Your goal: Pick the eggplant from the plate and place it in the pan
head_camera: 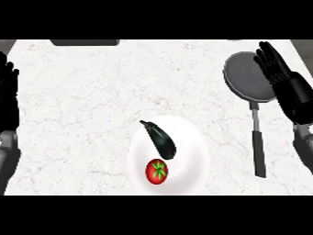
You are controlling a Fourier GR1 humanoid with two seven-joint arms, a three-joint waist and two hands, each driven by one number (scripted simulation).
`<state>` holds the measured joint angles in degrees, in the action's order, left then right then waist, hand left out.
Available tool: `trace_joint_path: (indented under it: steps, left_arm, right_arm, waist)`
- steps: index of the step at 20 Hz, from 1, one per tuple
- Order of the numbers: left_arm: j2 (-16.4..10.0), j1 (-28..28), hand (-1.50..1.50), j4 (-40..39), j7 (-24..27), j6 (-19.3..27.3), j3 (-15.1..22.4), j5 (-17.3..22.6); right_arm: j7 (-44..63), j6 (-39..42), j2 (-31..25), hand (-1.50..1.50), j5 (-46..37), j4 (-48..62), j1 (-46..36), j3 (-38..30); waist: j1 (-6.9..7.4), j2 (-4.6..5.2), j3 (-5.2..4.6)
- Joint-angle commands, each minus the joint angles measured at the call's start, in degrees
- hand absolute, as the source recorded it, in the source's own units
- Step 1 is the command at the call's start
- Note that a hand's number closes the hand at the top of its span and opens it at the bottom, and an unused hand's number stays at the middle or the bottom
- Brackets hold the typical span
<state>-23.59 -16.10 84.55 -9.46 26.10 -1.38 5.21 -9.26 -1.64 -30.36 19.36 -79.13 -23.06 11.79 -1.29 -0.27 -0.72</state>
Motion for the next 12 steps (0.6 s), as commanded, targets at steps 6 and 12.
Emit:
trace_joint_path:
  steps: [6, 12]
  left_arm:
    - [13.8, 12.3, 0.00, -3.8, -1.0, -5.9, 6.4, 9.1]
    - [15.5, 18.4, 0.00, -3.2, 1.6, -8.6, 7.2, 11.2]
  right_arm:
    - [13.4, -2.8, 15.5, 1.50, 2.9, 4.2, 1.2, 10.3]
    - [8.9, -26.7, 18.0, -1.50, -27.4, -6.4, 11.4, 27.6]
  waist:
    - [4.39, 1.21, 0.45]
    - [0.56, -0.69, 0.49]
